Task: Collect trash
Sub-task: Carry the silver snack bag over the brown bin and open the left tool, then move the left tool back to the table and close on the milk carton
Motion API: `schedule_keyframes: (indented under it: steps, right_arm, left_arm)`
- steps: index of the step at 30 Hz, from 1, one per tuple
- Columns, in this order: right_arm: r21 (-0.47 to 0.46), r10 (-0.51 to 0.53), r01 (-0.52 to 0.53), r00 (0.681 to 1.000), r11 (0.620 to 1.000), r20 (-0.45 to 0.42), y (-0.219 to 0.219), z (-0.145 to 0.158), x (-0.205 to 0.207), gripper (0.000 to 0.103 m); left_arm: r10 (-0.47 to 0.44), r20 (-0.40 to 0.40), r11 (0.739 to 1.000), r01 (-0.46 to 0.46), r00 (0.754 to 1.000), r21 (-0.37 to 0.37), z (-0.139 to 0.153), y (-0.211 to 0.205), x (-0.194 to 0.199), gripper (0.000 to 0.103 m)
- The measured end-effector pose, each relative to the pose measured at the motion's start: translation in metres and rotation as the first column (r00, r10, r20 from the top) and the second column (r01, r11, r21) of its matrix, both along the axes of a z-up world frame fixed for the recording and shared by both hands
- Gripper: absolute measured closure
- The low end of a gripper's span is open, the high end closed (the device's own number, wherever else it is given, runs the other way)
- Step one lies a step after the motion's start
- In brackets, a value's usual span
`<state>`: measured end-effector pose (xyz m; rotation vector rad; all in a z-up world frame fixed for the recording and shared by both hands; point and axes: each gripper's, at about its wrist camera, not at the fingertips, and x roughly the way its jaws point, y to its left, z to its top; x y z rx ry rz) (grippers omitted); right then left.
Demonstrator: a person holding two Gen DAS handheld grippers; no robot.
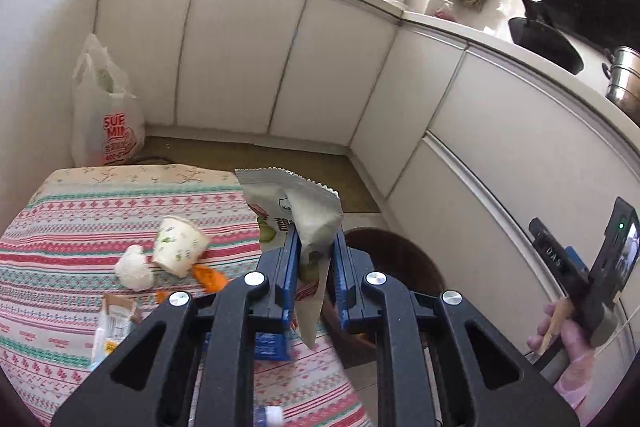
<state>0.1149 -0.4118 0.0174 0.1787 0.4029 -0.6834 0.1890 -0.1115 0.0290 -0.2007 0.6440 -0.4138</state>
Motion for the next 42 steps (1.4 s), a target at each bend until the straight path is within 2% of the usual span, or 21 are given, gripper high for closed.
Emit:
schedule_keyframes:
  steps: [7,13,17,19,20,21,29,37,42]
  right_arm:
    - [-0.069,-0.084,0.080,0.995,0.994,-0.049,-0.043,-0.008,-0.022,0.007]
    - [-0.107,-0.111,0.101,0.990,0.989,-0.090,-0.059,-0.014,-0.028,0.007]
    - [-0.060,-0.124,0.118,0.987,0.991,-0.104,-0.070,-0.017,-0.025,0.007]
    - [-0.040,-0.127,0.123,0.986,0.992,-0.108,-0.074,-0.018,-0.024,0.007]
    - [-0.036,-0.129,0.126,0.985,0.991,-0.111,-0.075,-0.018,-0.023,0.007]
    - [-0.033,-0.130,0.127,0.985,0.991,-0.113,-0.076,-0.019,-0.022,0.007]
    - [-0.017,-0.108,0.107,0.986,0.994,-0.129,-0.070,-0.023,-0.016,0.007]
    - [-0.025,-0.081,0.078,0.988,0.997,-0.131,-0.056,-0.022,-0.014,0.007]
    - [0.006,-0.043,0.045,0.988,0.999,-0.146,-0.045,-0.021,-0.016,0.007]
  left_arm:
    - [-0.125,-0.042,0.991,0.123,0.991,-0.057,0.006,-0.099,0.021,0.086]
    - [-0.196,-0.077,0.980,0.197,0.978,-0.003,-0.002,-0.167,0.030,0.085]
    - [-0.216,-0.090,0.975,0.220,0.972,0.040,-0.010,-0.191,0.030,0.085]
    - [-0.213,-0.111,0.974,0.220,0.971,0.061,-0.014,-0.200,0.033,0.065]
    - [-0.202,-0.121,0.975,0.211,0.972,0.071,-0.017,-0.202,0.034,0.041]
    - [-0.186,-0.119,0.978,0.196,0.975,0.075,-0.019,-0.202,0.034,0.036]
    - [-0.172,-0.135,0.974,0.188,0.976,0.123,-0.031,-0.197,0.029,0.035]
    - [-0.146,-0.116,0.969,0.165,0.982,0.182,-0.032,-0.185,0.019,0.021]
    - [-0.105,-0.135,0.971,0.131,0.985,0.201,-0.037,-0.160,0.014,0.015]
